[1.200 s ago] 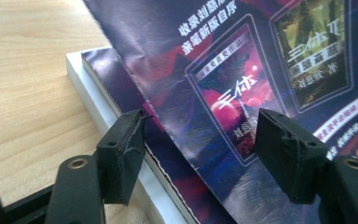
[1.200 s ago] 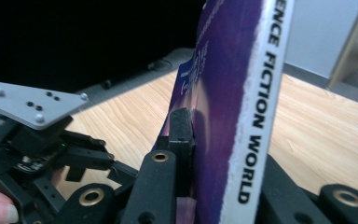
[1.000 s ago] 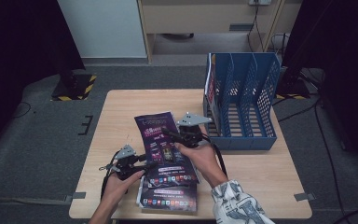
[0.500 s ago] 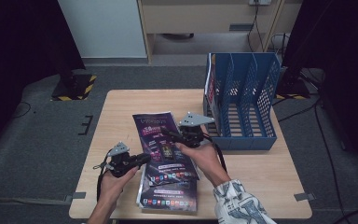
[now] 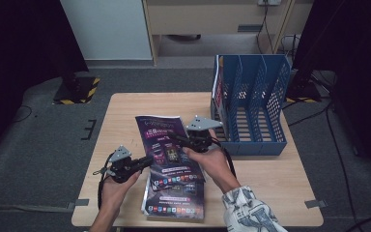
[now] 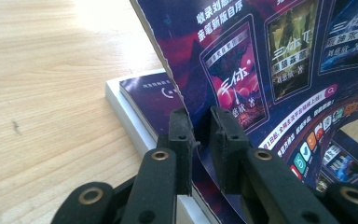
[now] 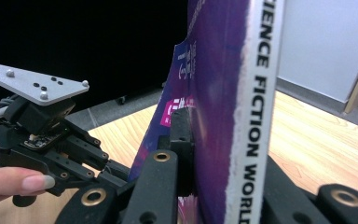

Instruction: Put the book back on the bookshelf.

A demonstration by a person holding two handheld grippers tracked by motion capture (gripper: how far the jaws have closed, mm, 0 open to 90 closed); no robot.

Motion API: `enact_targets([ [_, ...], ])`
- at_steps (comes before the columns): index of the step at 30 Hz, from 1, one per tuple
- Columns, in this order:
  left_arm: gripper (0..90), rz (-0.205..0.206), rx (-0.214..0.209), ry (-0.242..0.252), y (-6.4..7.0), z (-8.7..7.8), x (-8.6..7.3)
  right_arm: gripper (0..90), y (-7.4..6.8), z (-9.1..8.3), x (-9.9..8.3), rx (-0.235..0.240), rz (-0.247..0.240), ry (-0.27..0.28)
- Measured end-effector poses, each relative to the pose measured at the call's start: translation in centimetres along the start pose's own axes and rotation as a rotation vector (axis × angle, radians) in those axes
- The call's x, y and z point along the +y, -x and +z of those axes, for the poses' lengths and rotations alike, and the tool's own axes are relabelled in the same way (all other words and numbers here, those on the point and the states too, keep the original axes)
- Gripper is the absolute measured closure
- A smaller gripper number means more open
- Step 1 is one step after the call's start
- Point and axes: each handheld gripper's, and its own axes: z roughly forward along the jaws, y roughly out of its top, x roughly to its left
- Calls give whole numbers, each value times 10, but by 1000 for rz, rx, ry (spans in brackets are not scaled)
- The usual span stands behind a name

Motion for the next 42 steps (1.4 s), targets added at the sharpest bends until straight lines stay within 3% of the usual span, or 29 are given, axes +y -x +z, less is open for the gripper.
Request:
enact_targets([
  [8, 795, 1, 17, 24, -1, -6, 3, 822, -2, 0, 5, -4, -30, -17],
  [20, 802, 42, 59, 50, -1, -16, 11, 820, -5, -3, 13, -2, -87, -47],
  [27, 808, 55, 89, 103, -1, -25, 17, 817, -5, -6, 17, 11, -88, -31],
  [36, 810, 101, 130, 125, 1, -34, 23, 810, -6, -9, 19, 32, -80, -13],
  [42, 812, 107, 130, 133, 1, -35, 24, 803, -5, -11, 22, 49, -61, 4],
])
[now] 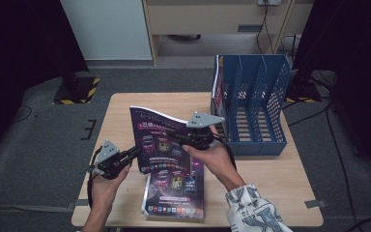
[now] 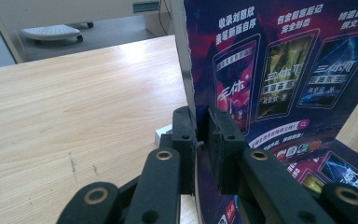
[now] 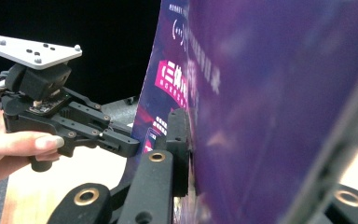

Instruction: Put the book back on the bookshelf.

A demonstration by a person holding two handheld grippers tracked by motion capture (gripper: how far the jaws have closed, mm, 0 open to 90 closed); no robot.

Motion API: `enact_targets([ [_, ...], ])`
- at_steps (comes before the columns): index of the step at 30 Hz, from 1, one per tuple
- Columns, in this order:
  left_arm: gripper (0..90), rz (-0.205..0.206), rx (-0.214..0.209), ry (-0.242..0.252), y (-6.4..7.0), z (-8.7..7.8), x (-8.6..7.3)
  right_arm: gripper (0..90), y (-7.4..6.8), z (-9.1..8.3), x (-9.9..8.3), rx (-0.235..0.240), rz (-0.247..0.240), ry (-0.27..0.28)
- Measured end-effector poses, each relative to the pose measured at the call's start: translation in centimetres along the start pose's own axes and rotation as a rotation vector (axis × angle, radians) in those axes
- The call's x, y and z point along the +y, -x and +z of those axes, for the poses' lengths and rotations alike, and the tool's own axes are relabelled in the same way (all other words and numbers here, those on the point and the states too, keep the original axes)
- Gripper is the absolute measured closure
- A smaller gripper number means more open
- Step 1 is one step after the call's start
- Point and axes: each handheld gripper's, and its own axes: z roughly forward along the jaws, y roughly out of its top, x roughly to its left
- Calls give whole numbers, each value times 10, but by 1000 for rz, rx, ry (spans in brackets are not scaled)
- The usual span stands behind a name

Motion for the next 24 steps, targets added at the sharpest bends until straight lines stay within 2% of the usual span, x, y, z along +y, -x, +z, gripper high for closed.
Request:
enact_targets([
  [7, 812, 4, 5, 0, 0, 0, 0, 766, 0, 1, 5, 31, 11, 15],
  [10, 812, 3, 8, 1, 0, 0, -1, 738, 0, 2, 8, 52, -3, 12],
  [18, 812, 3, 10, 4, 1, 0, -1, 692, 1, 2, 12, 96, 18, 38],
  [24, 812, -1, 8, 3, 0, 0, -2, 742, 1, 2, 16, 110, 14, 57],
])
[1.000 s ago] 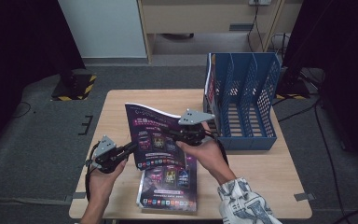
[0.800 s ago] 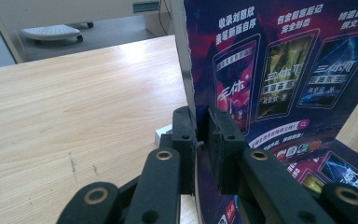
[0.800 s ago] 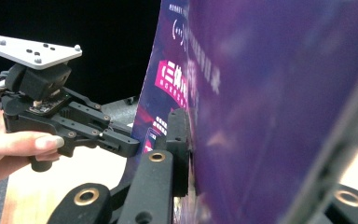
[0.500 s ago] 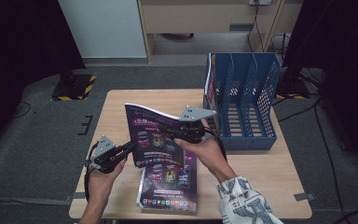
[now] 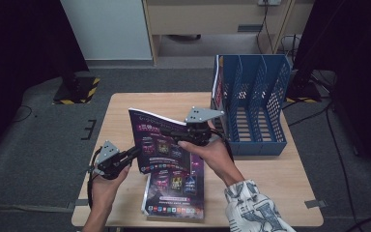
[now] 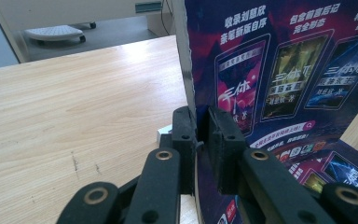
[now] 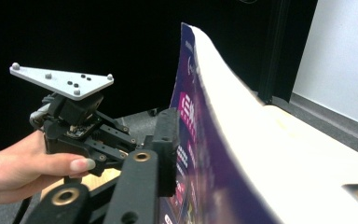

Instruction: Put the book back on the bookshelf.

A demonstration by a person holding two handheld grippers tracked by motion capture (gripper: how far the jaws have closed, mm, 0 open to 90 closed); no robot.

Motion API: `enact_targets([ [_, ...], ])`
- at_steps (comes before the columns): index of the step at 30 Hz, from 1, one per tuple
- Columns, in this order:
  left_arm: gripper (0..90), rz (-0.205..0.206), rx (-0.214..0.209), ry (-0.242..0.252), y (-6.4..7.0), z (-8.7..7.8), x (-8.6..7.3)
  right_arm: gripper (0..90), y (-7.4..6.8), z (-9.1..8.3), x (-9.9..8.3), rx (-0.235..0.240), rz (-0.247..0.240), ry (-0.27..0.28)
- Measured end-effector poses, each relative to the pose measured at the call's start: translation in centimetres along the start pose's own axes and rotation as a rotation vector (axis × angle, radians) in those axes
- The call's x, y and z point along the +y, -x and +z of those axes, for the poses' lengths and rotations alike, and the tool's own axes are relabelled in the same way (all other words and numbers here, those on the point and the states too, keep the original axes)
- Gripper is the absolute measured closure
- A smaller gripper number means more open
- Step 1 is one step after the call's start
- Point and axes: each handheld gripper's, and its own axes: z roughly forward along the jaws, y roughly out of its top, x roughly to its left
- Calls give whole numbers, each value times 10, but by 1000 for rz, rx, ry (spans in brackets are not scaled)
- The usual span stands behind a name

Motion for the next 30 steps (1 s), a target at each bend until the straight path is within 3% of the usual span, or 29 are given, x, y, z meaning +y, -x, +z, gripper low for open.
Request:
enact_targets([
  [7, 810, -9, -6, 5, -1, 0, -1, 818, -1, 1, -1, -25, -13, 9],
  [13, 772, -39, -20, 12, -5, 2, -5, 825, -1, 2, -1, -84, -23, 28],
  [15, 721, -40, -18, -4, -8, 3, -7, 825, -1, 1, 0, -93, -23, 40],
  [18, 658, -33, 20, -26, -13, 4, -11, 826, -2, -1, 3, -105, -30, 51],
  [21, 507, -56, 37, -63, -21, 5, -16, 825, 0, -5, 8, -121, -36, 59],
  [24, 391, -11, 78, -142, -26, 9, -24, 824, 3, -8, 10, -141, -41, 55],
  [30, 230, -39, 103, -192, -35, 14, -33, 824, 10, -15, 12, -170, -28, 51],
])
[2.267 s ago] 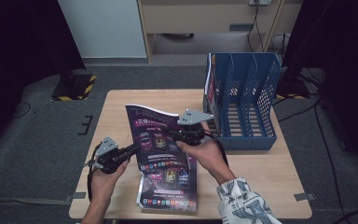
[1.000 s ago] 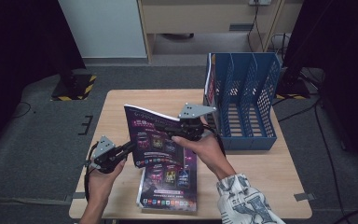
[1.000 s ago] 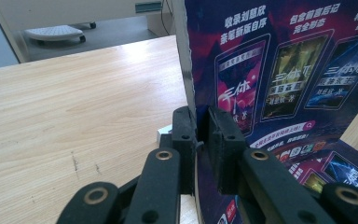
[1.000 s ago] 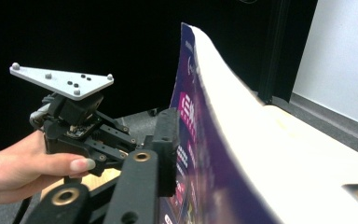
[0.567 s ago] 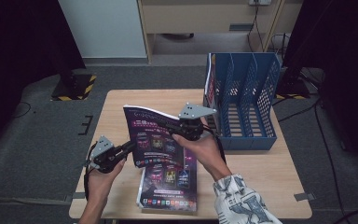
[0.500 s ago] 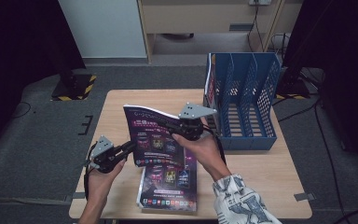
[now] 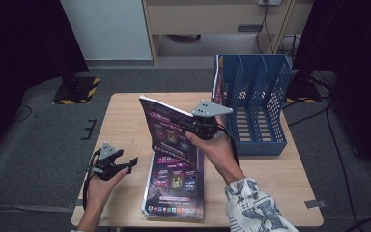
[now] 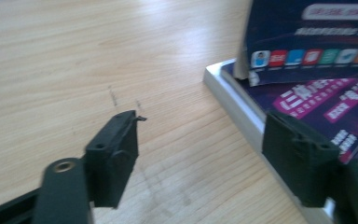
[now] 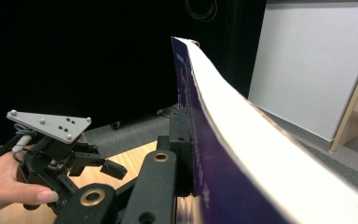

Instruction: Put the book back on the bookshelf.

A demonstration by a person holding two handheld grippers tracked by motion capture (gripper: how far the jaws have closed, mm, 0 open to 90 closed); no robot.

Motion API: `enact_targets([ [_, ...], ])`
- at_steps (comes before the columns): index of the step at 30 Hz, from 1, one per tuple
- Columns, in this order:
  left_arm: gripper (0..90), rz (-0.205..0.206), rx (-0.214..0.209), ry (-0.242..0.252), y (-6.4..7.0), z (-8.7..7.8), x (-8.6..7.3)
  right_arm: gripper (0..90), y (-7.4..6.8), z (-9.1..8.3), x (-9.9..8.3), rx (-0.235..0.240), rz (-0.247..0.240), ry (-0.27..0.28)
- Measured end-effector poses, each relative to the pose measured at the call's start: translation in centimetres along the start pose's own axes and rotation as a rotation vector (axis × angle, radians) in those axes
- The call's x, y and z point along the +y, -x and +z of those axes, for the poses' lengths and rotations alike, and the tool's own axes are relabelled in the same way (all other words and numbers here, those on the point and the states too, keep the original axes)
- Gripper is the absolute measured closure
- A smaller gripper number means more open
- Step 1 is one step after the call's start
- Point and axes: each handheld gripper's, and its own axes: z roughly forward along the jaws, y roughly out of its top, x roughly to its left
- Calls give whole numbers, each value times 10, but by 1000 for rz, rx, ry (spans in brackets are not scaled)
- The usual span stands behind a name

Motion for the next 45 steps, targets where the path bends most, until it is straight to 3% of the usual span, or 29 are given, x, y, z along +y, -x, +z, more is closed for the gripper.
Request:
enact_targets([
  [8, 110, -39, 8, -82, -12, 10, -14, 824, 2, -3, 4, -23, -1, 2],
  [16, 73, -67, 22, -120, -19, 16, -22, 824, 6, -10, 5, -48, 3, 3],
  [24, 73, -59, 43, -163, -19, 22, -26, 824, 10, -23, 8, -63, 4, 9],
  [27, 73, -67, 36, -166, -20, 23, -28, 824, 12, -28, 8, -64, 15, 16],
  [29, 73, -98, 22, -156, -21, 23, -29, 824, 14, -32, 7, -65, 19, 23],
  [45, 69, -73, 53, -176, -22, 26, -32, 823, 20, -61, -1, -82, 31, 27],
])
